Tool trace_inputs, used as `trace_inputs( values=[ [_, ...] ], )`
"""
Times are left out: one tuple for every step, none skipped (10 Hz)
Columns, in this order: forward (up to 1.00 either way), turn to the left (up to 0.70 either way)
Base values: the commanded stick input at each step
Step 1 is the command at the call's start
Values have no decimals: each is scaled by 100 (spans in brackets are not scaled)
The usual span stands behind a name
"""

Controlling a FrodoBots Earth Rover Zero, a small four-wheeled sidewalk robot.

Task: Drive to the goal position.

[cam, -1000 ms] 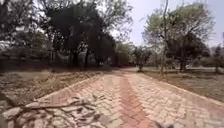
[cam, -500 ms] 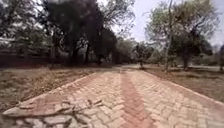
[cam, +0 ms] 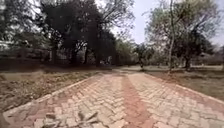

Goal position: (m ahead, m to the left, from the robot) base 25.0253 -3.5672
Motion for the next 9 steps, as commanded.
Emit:
trace_inputs(
  values=[
    [70,0],
    [70,0],
    [70,0],
    [70,0],
    [70,0],
    [70,0],
    [70,0],
    [70,0],
    [70,0]
  ],
)
